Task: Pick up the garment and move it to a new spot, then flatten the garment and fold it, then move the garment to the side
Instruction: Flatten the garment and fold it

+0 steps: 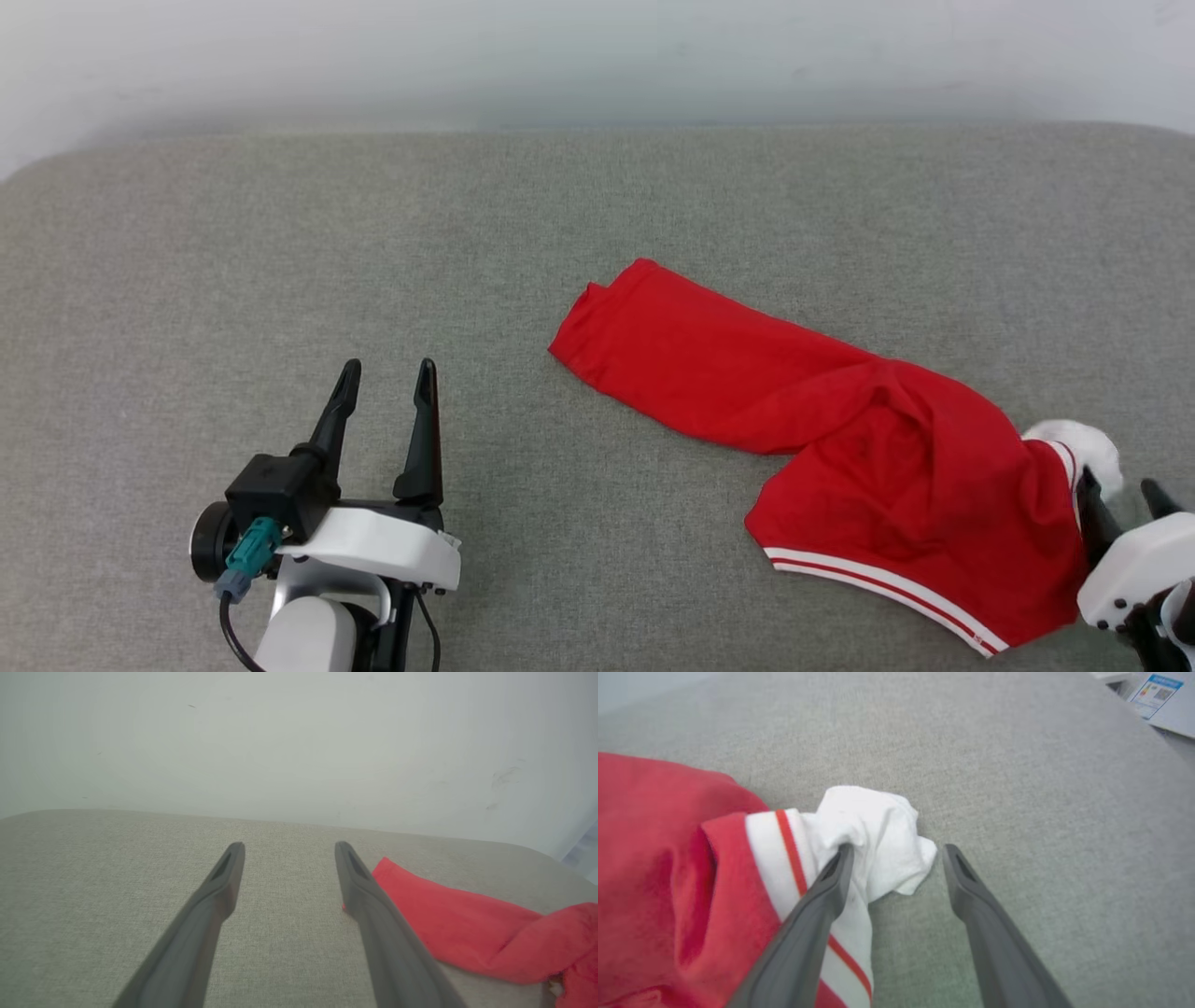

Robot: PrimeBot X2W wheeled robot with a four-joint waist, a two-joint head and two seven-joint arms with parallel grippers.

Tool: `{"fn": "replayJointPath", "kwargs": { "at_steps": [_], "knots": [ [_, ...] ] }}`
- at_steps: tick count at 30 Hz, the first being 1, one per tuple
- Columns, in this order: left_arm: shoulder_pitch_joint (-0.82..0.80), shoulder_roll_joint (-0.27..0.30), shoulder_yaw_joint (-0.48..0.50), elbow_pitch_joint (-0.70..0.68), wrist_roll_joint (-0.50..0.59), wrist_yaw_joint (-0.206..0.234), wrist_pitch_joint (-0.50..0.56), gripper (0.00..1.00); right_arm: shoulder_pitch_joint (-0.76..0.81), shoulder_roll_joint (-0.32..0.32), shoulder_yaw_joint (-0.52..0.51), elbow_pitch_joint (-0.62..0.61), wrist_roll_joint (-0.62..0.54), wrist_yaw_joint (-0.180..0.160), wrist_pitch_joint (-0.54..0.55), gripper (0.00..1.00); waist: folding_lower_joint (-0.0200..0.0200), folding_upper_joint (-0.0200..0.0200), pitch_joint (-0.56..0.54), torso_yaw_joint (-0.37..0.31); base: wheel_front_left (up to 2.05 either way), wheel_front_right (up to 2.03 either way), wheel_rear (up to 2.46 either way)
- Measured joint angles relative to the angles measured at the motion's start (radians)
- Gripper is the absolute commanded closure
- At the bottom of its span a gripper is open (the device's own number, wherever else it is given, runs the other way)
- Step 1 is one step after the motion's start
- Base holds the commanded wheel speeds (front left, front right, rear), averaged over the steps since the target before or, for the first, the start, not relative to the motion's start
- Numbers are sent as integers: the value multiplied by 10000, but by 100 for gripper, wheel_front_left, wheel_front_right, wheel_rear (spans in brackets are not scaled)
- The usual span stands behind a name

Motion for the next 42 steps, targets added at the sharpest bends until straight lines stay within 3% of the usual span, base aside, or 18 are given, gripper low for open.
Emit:
{"fn": "replayJointPath", "kwargs": {
  "at_steps": [10, 20, 30, 36, 42],
  "knots": [
    [379, -6, 21, 102, -2, -19, 0, 0, 304, 564, 391, -1279, -934, 0, -1348, 0, -1, 0, -653, -45, 0, 0, 0],
    [452, 4, -59, 178, -61, -36, 0, 0, 797, 631, 2372, -2819, -894, 0, 63, 0, -1, 0, -892, 87, 0, 0, 0],
    [435, -12, -169, 161, -104, -23, 0, 0, 879, -568, 5200, -3812, 510, 0, 2569, 0, 0, 0, -725, 513, 0, 0, 0],
    [233, -50, -259, 125, -184, -23, 0, 0, 344, -1338, 6452, -3411, 1191, 0, 3657, 0, -1, 0, -325, 795, 0, 0, 0],
    [-12, -88, -314, 90, -270, -21, 0, 0, -297, -1716, 7095, -2464, 1538, 0, 4079, 0, -1, 0, 242, 1092, 0, 0, 0]
  ]
}}
